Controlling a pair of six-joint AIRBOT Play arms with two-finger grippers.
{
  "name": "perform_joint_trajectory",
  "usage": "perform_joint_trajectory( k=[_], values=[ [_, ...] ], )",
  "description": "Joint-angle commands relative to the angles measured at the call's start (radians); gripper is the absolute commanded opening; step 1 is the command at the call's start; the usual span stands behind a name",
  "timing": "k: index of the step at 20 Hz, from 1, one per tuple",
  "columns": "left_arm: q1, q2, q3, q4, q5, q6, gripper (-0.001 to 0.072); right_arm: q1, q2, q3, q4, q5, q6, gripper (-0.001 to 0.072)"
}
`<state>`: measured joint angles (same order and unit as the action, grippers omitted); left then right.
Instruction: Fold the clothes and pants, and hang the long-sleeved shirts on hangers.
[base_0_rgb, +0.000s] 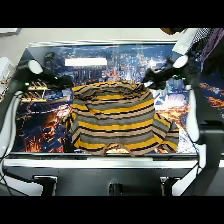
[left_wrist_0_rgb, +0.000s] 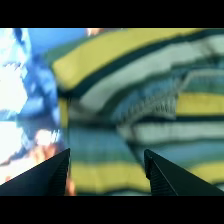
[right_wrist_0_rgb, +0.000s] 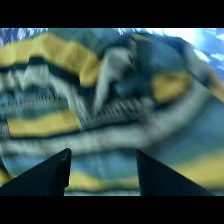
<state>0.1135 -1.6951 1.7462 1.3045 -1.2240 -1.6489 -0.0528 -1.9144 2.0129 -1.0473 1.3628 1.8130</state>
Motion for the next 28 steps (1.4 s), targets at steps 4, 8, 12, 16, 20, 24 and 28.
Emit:
perform_joint_trajectory(
  k=[4,8,12,16,20,24,28],
  values=[
    [0.045,0.397,-0.484,-0.140,-0.094,-0.010,0.0534,-0.163,0.350,-0.247,-0.101,0.282,-0.126,0.0473],
    [0.011,0.696,-0.960,-0.371,-0.047,-0.066,0.0534,-0.089,0.689,-0.834,-0.091,0.215,-0.065,0.0476],
    [-0.120,0.908,-1.219,-0.385,0.004,-0.190,0.0534,-0.002,0.990,-1.322,-0.088,0.055,0.045,0.0493],
    [-0.269,0.931,-1.285,-0.385,0.117,-0.282,0.0535,0.055,1.085,-1.536,-0.064,-0.099,0.099,0.0494],
    [-0.340,0.882,-1.289,-0.385,0.247,-0.354,0.0535,0.083,1.029,-1.566,-0.053,-0.330,0.100,0.0491],
    [-0.388,0.802,-1.289,-0.386,0.292,-0.406,0.0534,0.083,0.881,-1.566,0.014,-0.418,0.094,0.0286],
    [-0.443,0.715,-1.289,-0.389,0.370,-0.421,0.0533,0.083,0.896,-1.559,0.068,-0.406,0.071,0.0033]
  ],
)
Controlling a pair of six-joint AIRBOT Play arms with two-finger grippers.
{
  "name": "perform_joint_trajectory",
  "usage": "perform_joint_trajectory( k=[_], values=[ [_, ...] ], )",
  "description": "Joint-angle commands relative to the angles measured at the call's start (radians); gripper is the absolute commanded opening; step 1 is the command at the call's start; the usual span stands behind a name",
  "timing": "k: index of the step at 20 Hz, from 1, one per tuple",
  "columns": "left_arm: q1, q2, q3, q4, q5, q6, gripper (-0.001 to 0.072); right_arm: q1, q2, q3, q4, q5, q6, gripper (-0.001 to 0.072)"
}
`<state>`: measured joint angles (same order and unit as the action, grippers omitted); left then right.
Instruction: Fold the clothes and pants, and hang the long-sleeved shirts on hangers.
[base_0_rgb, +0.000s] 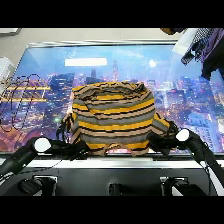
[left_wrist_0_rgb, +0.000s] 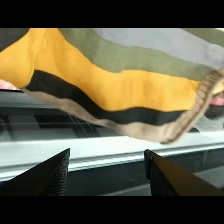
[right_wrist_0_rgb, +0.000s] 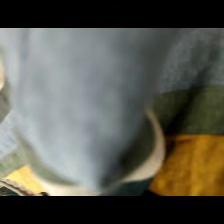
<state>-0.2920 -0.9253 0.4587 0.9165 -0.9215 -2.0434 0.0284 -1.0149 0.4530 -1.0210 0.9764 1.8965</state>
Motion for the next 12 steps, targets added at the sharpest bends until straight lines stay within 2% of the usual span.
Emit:
perform_joint_trajectory(
  k=[1,5,6,7,8,9,12],
  values=[
    [-0.047,-0.079,-0.001,-0.003,0.084,-0.026,0.0534,0.002,0.023,0.002,0.040,0.001,-0.006,0.0033],
    [-0.071,-0.172,-0.001,-0.028,0.148,-0.025,0.0526,0.001,0.134,0.002,0.040,0.076,0.011,0.0033],
    [-0.071,-0.181,0.000,-0.035,0.165,-0.025,0.0485,0.001,0.161,0.002,0.040,0.098,0.013,0.0033],
    [-0.071,-0.183,0.006,-0.034,0.178,-0.024,0.0342,0.001,0.187,0.002,0.039,0.120,0.012,0.0033],
    [-0.066,-0.180,0.018,-0.030,0.180,-0.021,0.0116,0.001,0.214,0.002,0.036,0.148,0.013,0.0033],
    [-0.060,-0.176,0.035,-0.025,0.168,-0.014,0.0022,0.001,0.241,0.002,0.031,0.177,0.016,0.0033],
    [-0.032,-0.144,0.096,0.078,-0.008,0.002,0.0021,0.001,0.331,0.002,-0.010,0.281,0.072,0.0033]
  ],
)
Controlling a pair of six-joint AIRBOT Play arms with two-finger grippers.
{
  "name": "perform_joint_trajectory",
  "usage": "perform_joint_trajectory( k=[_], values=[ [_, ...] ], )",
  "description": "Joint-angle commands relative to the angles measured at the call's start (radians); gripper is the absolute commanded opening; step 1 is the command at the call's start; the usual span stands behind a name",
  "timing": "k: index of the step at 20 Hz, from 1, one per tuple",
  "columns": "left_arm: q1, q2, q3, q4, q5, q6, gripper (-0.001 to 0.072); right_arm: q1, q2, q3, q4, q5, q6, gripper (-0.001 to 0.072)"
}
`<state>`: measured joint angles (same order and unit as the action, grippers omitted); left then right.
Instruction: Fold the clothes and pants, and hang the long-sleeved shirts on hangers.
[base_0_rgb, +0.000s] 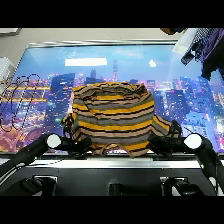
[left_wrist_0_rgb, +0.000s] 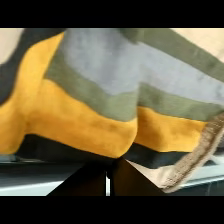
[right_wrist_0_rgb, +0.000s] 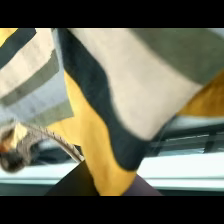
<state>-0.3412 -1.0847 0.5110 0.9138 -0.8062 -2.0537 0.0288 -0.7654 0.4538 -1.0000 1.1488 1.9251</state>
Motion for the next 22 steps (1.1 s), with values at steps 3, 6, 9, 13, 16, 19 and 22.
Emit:
perform_joint_trajectory(
  k=[3,6,9,13,16,19,22],
  values=[
    [0.018,0.150,0.065,0.279,-0.391,0.012,0.0020,0.000,0.219,0.001,-0.031,0.297,0.098,0.0033],
    [0.016,0.386,0.065,0.282,-0.489,0.013,0.0021,0.000,0.374,0.023,-0.005,0.507,0.209,0.0033],
    [0.016,0.491,0.065,0.193,-0.401,0.003,0.0021,0.000,0.412,0.050,-0.017,0.370,0.356,0.0033],
    [0.018,0.328,0.065,0.074,-0.280,0.084,0.0020,0.000,0.218,0.050,0.015,0.007,0.499,0.0034],
    [0.077,0.127,0.065,-0.033,-0.229,0.180,0.0022,0.000,-0.017,0.050,0.146,-0.190,0.533,0.0034],
    [0.187,-0.014,0.066,-0.262,-0.165,0.339,0.0022,0.000,-0.211,0.050,0.393,-0.384,0.492,0.0034],
    [0.291,-0.106,0.076,-0.429,-0.154,0.474,0.0021,0.000,-0.319,0.050,0.555,-0.460,0.440,0.0038]
  ],
)
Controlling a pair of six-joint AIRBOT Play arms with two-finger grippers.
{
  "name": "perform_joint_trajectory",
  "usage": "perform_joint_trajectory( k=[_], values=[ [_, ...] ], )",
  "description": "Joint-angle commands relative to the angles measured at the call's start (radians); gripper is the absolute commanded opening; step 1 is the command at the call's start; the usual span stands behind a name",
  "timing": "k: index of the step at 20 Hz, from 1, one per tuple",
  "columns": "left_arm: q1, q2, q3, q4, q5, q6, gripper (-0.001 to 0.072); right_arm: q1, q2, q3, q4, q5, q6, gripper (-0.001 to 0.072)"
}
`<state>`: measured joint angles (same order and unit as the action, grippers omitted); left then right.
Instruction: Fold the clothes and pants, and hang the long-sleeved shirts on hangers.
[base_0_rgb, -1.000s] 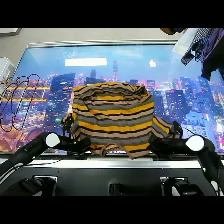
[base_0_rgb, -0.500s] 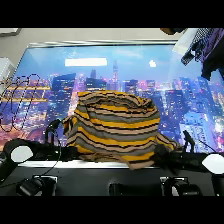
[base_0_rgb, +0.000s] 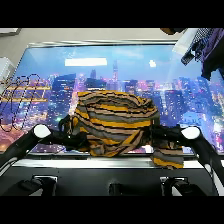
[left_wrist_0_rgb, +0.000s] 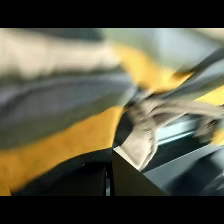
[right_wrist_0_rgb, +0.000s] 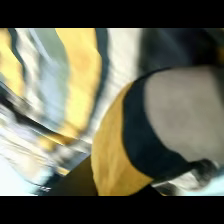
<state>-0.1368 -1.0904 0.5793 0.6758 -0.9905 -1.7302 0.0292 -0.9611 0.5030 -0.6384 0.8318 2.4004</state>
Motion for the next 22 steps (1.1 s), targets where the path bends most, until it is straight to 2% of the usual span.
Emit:
perform_joint_trajectory(
  k=[1,2,4,5,6,7,8,10,12,13,14,16,17,18,20,22],
  values=[
    [0.101,-0.123,0.019,-0.192,0.029,0.161,0.0022,0.000,-0.142,0.001,0.216,-0.157,-0.040,0.0040],
    [0.109,-0.143,0.027,-0.192,0.027,0.161,0.0021,0.000,-0.151,0.001,0.219,-0.172,-0.041,0.0088],
    [0.113,-0.172,0.041,-0.194,0.032,0.181,0.0023,0.000,-0.153,0.001,0.219,-0.209,-0.051,0.0260],
    [0.113,-0.179,0.046,-0.194,0.032,0.192,0.0038,0.000,-0.153,0.001,0.220,-0.217,-0.079,0.0318],
    [0.115,-0.180,0.049,-0.194,0.032,0.200,0.0125,0.000,-0.152,0.001,0.220,-0.224,-0.124,0.0323],
    [0.123,-0.177,0.053,-0.193,0.027,0.214,0.0248,-0.002,-0.145,0.001,0.229,-0.227,-0.189,0.0323],
    [0.135,-0.173,0.061,-0.193,0.012,0.237,0.0325,-0.002,-0.122,0.003,0.234,-0.243,-0.285,0.0326],
    [0.179,-0.150,0.084,-0.177,-0.032,0.266,0.0325,-0.002,-0.044,0.026,0.191,-0.284,-0.468,0.0327],
    [0.235,-0.104,0.119,-0.085,-0.085,0.265,0.0325,-0.002,0.038,0.090,-0.002,-0.257,-0.528,0.0326],
    [0.264,-0.069,0.135,-0.023,-0.113,0.265,0.0325,-0.001,0.068,0.154,-0.171,-0.162,-0.540,0.0326],
    [0.288,-0.033,0.148,0.037,-0.134,0.265,0.0325,0.002,0.078,0.238,-0.339,-0.005,-0.576,0.0326],
    [0.324,0.053,0.159,0.138,-0.146,0.265,0.0325,0.056,0.077,0.388,-0.597,0.274,-0.694,0.0327],
    [0.332,0.096,0.159,0.175,-0.146,0.265,0.0325,0.101,0.077,0.432,-0.670,0.360,-0.760,0.0335],
    [0.335,0.126,0.159,0.199,-0.146,0.265,0.0325,0.163,0.077,0.447,-0.715,0.424,-0.808,0.0397],
    [0.335,0.168,0.159,0.213,-0.146,0.264,0.0326,0.310,0.076,0.404,-0.795,0.459,-0.803,0.0552],
    [0.335,0.180,0.159,0.213,-0.144,0.265,0.0325,0.445,0.075,0.326,-0.891,0.373,-0.769,0.0552]
  ],
)
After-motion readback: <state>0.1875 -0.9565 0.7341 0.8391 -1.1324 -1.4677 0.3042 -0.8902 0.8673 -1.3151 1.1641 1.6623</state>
